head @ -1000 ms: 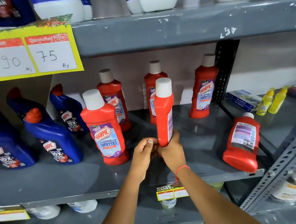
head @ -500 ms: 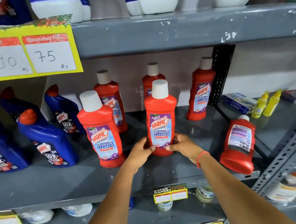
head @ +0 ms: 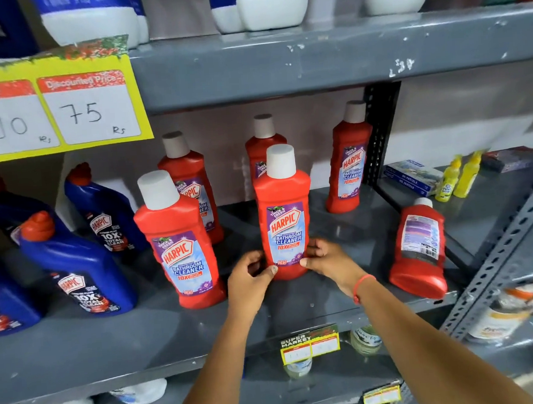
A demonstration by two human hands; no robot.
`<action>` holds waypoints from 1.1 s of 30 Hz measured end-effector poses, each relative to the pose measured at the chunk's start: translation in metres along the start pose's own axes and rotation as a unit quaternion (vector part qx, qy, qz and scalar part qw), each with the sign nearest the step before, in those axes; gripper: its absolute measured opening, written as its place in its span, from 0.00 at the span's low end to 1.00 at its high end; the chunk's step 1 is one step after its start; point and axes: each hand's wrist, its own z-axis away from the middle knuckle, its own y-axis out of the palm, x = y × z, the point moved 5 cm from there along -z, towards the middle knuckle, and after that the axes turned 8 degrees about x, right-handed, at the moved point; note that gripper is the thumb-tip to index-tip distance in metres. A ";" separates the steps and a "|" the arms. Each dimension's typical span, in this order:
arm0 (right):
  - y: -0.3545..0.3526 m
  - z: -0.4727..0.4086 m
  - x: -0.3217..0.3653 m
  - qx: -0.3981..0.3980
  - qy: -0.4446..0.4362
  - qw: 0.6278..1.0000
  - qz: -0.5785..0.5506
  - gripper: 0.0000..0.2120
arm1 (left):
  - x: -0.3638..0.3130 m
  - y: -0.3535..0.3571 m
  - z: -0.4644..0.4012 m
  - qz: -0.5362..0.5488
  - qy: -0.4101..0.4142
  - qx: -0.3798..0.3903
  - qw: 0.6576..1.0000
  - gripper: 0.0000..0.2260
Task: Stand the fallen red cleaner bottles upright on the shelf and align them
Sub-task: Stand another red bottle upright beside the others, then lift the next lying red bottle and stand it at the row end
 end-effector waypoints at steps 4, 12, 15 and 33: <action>-0.024 0.011 0.006 -0.105 -0.008 0.994 -0.020 0.16 | -0.021 0.007 0.035 -0.030 0.086 -0.151 0.984 0.08; -0.136 0.091 0.029 -0.488 -0.078 0.858 0.141 0.16 | -0.066 0.148 0.028 -0.026 0.065 0.109 0.992 0.05; -0.165 0.099 0.012 -0.464 0.042 0.876 0.123 0.13 | -0.068 0.187 0.006 -0.004 -0.019 0.166 0.986 0.08; -0.168 0.085 -0.028 -0.268 0.117 0.936 -0.196 0.16 | -0.058 0.227 -0.011 0.098 -0.201 0.193 0.955 0.14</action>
